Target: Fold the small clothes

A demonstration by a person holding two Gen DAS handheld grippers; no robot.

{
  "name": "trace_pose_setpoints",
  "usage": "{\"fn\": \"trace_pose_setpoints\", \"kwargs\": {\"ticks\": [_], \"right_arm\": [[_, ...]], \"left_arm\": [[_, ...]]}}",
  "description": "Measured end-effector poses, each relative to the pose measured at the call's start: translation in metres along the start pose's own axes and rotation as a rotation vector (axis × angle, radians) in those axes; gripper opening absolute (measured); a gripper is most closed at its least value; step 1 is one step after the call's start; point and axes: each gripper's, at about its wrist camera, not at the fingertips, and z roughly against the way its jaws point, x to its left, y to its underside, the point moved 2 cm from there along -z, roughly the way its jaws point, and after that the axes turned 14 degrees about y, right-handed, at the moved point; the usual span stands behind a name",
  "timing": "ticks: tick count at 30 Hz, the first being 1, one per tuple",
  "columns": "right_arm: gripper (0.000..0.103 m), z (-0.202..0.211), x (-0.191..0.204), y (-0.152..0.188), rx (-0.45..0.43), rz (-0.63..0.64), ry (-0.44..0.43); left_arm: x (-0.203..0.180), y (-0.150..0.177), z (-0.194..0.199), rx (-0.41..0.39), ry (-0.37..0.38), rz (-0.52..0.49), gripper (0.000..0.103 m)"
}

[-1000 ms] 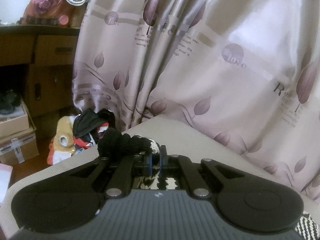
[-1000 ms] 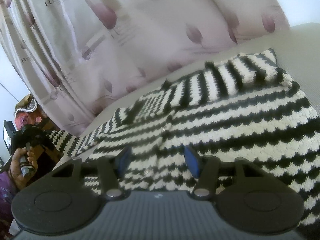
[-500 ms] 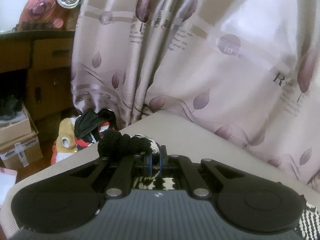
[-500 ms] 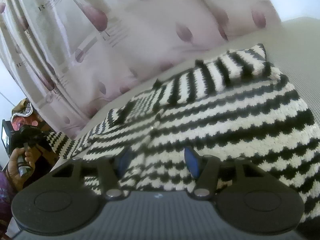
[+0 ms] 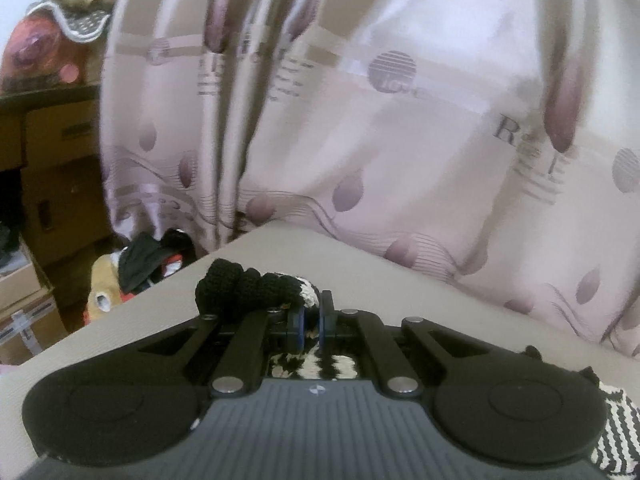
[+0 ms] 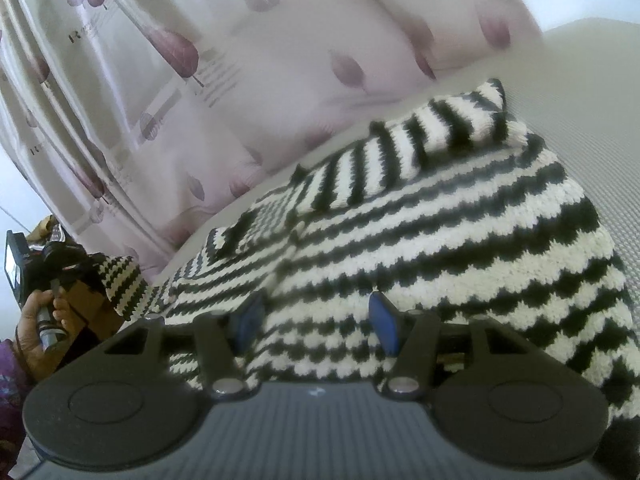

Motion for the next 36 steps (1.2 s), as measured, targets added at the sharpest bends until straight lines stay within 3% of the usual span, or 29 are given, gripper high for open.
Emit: {"fn": "trace_pose_setpoints", "kwargs": {"ticks": [10,23,29,36], "right_arm": [[0.058,0.003,-0.013,0.001,-0.017,-0.042,-0.034],[0.058,0.011,-0.025,0.002,-0.043,-0.096,-0.088],[0.058,0.017,-0.036,0.001,-0.061,-0.142,-0.121],[0.058,0.025,-0.056,0.0,-0.084,-0.227,-0.162]], "left_arm": [[-0.061,-0.002,-0.014,0.041,0.094,-0.025,0.006],[-0.183,0.005,-0.038,0.091,0.254,-0.081,0.006],[-0.263,0.027,-0.051,0.135,0.367,-0.113,0.006],[-0.342,0.073,-0.077,0.225,0.441,-0.153,0.006]]}}
